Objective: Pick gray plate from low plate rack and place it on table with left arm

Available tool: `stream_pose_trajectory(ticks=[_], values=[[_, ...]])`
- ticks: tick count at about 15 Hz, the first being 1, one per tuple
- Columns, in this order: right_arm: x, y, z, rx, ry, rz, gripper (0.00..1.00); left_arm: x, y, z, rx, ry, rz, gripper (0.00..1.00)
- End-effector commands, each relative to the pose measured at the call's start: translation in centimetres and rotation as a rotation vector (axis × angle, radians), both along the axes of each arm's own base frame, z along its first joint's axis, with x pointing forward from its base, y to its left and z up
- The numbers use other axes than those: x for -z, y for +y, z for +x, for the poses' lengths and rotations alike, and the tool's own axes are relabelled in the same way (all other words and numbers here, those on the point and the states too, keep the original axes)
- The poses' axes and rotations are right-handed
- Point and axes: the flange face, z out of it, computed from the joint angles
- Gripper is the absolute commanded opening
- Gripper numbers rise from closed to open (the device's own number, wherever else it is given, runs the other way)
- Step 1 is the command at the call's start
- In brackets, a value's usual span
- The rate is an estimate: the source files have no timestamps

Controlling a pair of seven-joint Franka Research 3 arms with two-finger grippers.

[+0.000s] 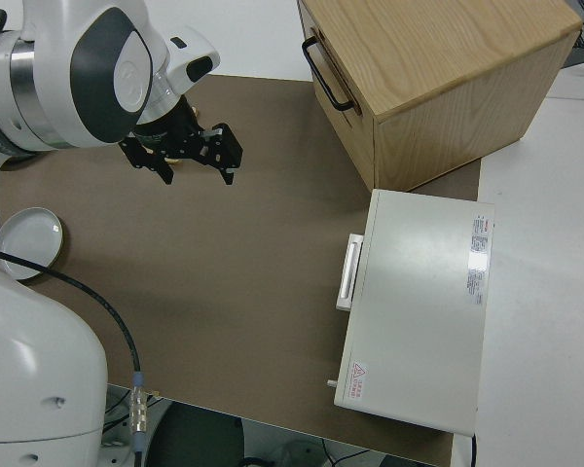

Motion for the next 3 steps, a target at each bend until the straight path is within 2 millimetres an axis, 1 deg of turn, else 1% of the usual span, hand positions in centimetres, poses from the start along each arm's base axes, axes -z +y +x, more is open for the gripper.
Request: stream_pose_trajectory(ticks=[1, 3], values=[[-0.40, -0.38, -0.27, 0.005, 0.005, 0.002, 0.990, -1.14, -0.39, -0.42, 0.038, 0.022, -0.016, 1.00], [-0.40, -0.30, -0.28, 0.003, 0.005, 0.002, 0.990, -1.15, -0.43, -0.41, 0.035, 0.021, -0.027, 1.00]])
